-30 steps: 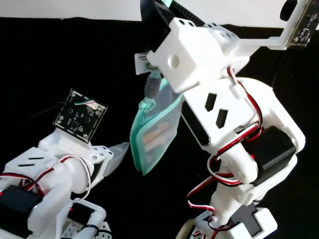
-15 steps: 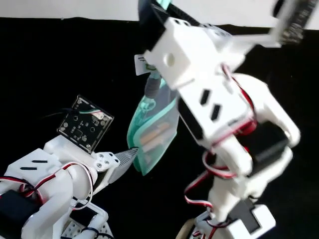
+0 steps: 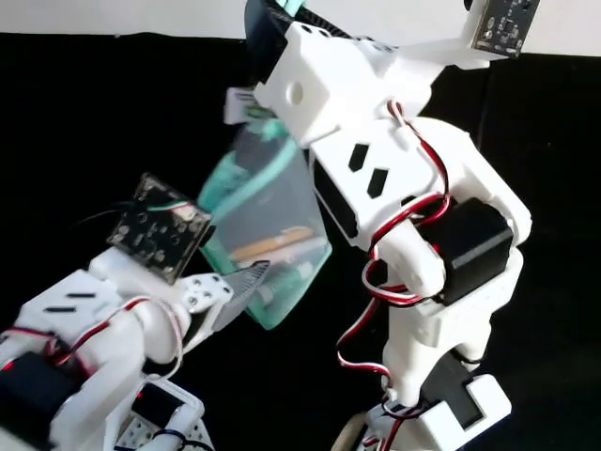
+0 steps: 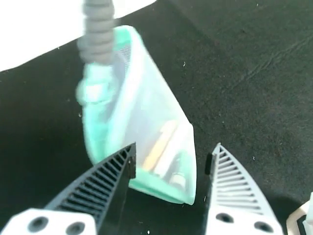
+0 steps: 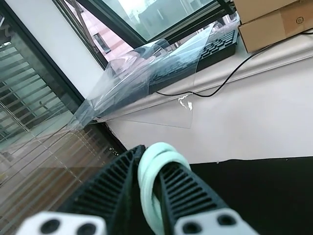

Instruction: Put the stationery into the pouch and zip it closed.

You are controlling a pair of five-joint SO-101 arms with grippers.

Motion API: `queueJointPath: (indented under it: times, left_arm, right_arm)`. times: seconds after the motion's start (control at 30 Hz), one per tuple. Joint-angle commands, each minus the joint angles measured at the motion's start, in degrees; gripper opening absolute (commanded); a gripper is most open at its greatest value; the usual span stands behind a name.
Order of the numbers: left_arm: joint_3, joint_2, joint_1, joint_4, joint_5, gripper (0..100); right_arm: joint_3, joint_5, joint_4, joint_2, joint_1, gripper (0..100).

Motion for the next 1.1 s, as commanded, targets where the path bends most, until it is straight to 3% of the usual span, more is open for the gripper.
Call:
queueJointPath:
  times: [0.0,0.4,1.07]
  left_arm:
    - [2.3,0.5,0.5,-3.5,0.2,25]
    - [-0.7,0.4,-3.3,-3.3,0.2,25]
    - [-0.6,2.3,0.3,-3.8,0.2,25]
  right_arm:
    - [-0.7,0.1,0.0,-0.5,-0.3,0.5]
    - [-10.1,0.2,3.9,-0.3,0.0,0.5]
    - [-10.3,0.2,3.8,-0.2,0.0,0.5]
